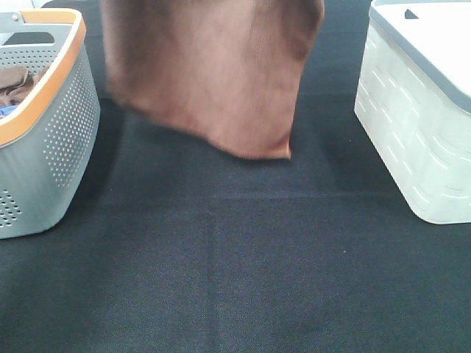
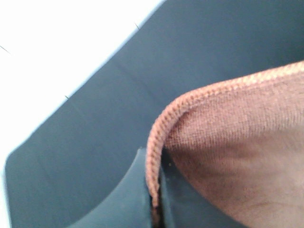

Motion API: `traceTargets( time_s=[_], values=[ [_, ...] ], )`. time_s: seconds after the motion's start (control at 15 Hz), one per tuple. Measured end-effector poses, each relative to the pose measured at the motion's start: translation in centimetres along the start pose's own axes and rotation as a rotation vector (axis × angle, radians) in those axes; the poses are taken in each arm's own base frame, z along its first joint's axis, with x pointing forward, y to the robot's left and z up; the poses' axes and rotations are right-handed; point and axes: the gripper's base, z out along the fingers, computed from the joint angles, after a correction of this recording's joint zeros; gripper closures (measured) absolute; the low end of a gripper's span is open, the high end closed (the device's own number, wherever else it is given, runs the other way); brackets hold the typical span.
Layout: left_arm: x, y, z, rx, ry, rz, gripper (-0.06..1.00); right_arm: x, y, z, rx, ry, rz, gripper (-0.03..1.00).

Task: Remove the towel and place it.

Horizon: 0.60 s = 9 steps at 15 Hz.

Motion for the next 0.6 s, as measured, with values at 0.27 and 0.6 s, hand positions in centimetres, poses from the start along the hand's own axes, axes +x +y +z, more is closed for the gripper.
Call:
traceTargets(
  time_s=[0.27,0.6],
  values=[
    [1.3,-0.6,4.4,-0.065,-0.113,-0.004,0.94,-1.8,-4.3,3.1,0.114,-0.071,-0.016,0.97],
    [7.1,-4.2,8.9,0.127,0.196,-0.086,0.94,3.3,-3.5,6.5,-0.035,0.292,-0.063,0.97]
  ],
)
